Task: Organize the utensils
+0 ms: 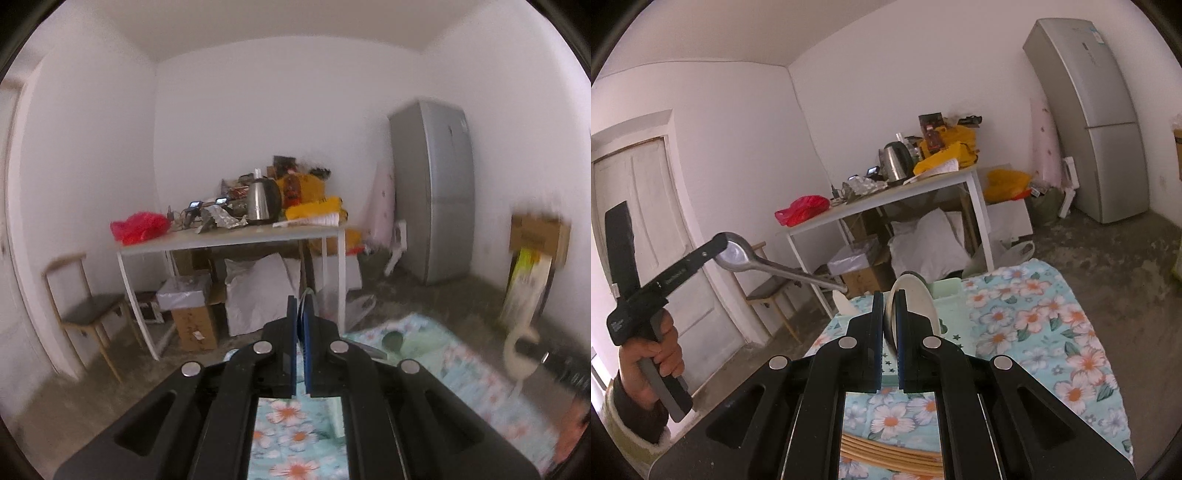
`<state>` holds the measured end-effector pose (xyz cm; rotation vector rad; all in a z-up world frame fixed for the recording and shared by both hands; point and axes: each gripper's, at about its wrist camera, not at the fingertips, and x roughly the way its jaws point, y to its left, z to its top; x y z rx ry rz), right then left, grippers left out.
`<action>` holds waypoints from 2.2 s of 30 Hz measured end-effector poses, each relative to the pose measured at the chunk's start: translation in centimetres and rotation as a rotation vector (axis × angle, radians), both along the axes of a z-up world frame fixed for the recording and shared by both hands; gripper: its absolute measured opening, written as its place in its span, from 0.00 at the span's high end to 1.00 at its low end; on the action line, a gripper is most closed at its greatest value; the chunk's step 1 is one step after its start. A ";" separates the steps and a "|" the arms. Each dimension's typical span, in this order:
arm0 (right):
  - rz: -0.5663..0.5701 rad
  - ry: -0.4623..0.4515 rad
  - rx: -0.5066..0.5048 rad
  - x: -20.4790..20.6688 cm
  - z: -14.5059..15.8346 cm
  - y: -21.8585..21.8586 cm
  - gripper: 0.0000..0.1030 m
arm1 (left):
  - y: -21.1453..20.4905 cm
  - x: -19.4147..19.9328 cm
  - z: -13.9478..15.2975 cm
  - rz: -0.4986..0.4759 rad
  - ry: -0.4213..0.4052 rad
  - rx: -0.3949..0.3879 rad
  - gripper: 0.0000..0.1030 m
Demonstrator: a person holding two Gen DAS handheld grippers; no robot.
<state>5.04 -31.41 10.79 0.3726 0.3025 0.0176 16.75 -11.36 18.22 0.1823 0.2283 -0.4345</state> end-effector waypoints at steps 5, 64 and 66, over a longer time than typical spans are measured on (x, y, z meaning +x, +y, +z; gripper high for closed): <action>0.012 0.006 0.003 0.4 -0.4 -0.3 0.96 | -3.1 1.0 -1.6 -0.001 -0.016 0.174 0.98; 0.193 -0.157 0.421 3.6 2.7 -8.3 0.96 | -4.9 12.2 -12.2 -0.111 0.449 0.011 0.79; 0.200 -0.136 0.432 3.6 2.3 -8.0 0.96 | -3.9 11.9 -12.9 -0.095 0.460 0.008 0.79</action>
